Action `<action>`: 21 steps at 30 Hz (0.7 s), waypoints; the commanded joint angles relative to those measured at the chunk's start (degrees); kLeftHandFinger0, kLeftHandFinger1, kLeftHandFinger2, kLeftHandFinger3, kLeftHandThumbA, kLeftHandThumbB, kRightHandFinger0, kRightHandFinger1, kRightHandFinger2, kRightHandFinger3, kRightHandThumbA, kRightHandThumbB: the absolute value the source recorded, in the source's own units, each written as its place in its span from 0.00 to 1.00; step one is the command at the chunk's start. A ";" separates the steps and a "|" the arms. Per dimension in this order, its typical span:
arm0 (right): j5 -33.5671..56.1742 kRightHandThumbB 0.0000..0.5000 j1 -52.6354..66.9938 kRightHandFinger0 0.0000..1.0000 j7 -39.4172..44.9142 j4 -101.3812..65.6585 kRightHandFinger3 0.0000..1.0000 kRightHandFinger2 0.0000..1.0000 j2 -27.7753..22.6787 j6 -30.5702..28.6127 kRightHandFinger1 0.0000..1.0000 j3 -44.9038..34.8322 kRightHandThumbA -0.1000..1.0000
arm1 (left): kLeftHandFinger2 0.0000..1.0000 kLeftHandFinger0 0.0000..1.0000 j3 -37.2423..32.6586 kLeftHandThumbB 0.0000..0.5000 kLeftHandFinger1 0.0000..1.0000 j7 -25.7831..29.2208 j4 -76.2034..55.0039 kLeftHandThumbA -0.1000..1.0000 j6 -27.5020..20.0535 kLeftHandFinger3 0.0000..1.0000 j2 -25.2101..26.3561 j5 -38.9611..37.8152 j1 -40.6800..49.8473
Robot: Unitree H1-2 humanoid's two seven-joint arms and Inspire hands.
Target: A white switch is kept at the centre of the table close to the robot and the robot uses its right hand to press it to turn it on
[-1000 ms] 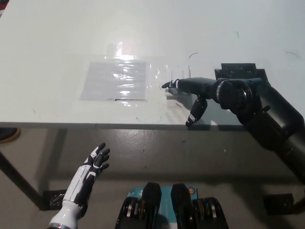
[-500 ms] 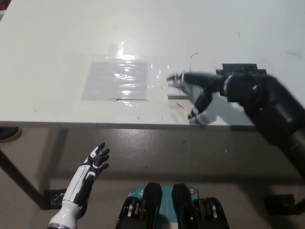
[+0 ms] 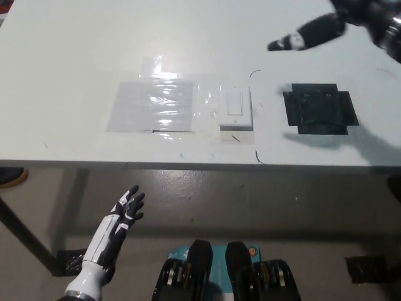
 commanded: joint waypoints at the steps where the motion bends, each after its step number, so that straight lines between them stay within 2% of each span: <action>1: 14.73 0.58 10.01 1.00 2.22 -23.23 1.00 1.00 -6.78 8.90 1.00 -10.15 1.00 | 1.00 1.00 0.65 0.00 1.00 -0.57 -2.69 0.91 0.35 1.00 0.62 -0.64 -3.06; 4: 19.64 0.58 21.76 1.00 -0.78 -29.47 1.00 1.00 -6.00 7.30 1.00 -16.13 1.00 | 1.00 1.00 0.60 0.00 1.00 -0.77 -2.29 0.94 0.10 1.00 0.85 -0.60 -3.55; 8: 23.81 0.54 34.98 1.00 -4.75 -33.13 1.00 1.00 -1.83 0.42 1.00 -21.52 1.00 | 1.00 1.00 0.25 0.02 1.00 -0.60 -1.07 0.94 -0.66 1.00 0.37 -0.21 -4.70; 10: 28.06 0.47 40.36 1.00 -5.59 -32.55 1.00 1.00 1.97 -0.46 1.00 -22.82 1.00 | 1.00 1.00 0.29 0.00 1.00 -0.61 -1.47 0.94 -0.38 1.00 0.44 -0.25 -4.68; 12: 28.00 0.35 44.48 1.00 -5.88 -30.66 1.00 1.00 4.58 -3.45 1.00 -22.53 1.00 | 1.00 1.00 0.63 0.00 1.00 -0.51 -1.78 0.94 -0.06 1.00 0.66 -0.43 -4.65; 15: 28.71 0.44 48.48 1.00 -6.30 -27.40 1.00 1.00 8.83 -5.56 1.00 -22.14 1.00 | 1.00 1.00 0.85 0.02 1.00 -0.57 -1.85 0.96 0.27 1.00 0.92 -0.58 -4.70; 20: 28.49 0.46 51.92 1.00 -6.97 -20.36 1.00 1.00 15.48 -9.27 1.00 -21.16 1.00 | 1.00 1.00 0.83 0.04 1.00 -0.20 -1.14 0.95 -0.28 1.00 0.18 -0.73 -4.86; 21: 28.22 0.42 52.10 1.00 -7.13 -18.87 1.00 1.00 16.37 -10.03 1.00 -20.96 1.00 | 1.00 1.00 0.83 0.01 1.00 -0.29 -1.05 0.95 -0.49 1.00 0.23 -0.77 -4.83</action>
